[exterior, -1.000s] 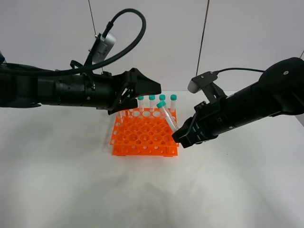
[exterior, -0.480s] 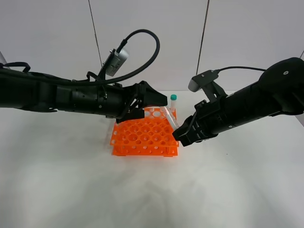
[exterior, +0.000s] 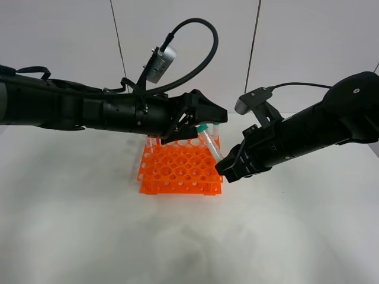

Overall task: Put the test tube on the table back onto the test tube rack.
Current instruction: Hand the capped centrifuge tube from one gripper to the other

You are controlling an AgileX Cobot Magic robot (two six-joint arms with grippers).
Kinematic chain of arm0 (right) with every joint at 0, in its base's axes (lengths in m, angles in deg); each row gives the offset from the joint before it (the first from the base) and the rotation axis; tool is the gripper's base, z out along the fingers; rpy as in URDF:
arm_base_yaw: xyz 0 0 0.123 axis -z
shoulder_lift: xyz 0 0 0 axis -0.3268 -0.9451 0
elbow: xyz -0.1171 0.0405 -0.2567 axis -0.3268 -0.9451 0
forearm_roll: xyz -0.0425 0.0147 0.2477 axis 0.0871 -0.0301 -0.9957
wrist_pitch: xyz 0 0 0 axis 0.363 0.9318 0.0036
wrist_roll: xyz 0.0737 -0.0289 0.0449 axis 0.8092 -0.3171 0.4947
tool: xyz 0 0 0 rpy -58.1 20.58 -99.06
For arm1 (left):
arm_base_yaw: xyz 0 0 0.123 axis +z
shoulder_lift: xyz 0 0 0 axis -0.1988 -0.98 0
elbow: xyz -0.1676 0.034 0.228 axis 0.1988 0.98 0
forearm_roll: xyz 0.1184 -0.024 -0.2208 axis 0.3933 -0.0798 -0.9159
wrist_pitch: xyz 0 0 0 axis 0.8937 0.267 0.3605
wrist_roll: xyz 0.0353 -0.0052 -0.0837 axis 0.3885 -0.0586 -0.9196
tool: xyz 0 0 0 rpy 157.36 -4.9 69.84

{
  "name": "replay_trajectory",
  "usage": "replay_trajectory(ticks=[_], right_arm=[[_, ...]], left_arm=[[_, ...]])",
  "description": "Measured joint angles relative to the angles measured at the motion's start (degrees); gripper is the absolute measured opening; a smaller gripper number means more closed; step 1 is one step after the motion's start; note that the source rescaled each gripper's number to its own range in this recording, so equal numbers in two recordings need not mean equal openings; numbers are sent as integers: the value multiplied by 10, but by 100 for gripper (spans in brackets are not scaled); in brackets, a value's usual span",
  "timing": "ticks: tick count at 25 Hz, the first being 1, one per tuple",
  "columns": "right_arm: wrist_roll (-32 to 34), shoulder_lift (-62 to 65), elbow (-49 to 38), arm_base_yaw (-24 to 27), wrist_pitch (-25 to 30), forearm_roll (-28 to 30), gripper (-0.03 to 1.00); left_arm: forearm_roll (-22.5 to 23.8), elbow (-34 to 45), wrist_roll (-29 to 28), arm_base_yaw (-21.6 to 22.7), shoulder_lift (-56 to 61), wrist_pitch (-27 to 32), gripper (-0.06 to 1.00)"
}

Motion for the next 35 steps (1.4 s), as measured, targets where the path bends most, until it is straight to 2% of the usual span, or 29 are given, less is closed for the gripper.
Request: replay_trajectory(ticks=[5,12,19,23,24,27,35], right_arm=[[0,0,0,0,0,2,2],[0,0,0,0,-1,2,2],[0,0,0,0,-1,3,2],[0,0,0,0,-1,3,2],[0,0,0,0,-1,4,2],[0,0,0,0,-1,4,2],[0,0,0,0,-1,4,2]], left_arm=[[1,-1,0,-3,-1,-4,95],[1,-1,0,-2,-2,-10,65],[1,-1,0,-2,-2,-10,55],[1,-1,0,-1,-4,-15,30],[1,-1,0,-1,-5,-17,19],[1,-1,0,0,-5,-18,1],[1,-1,0,0,-5,-18,0]])
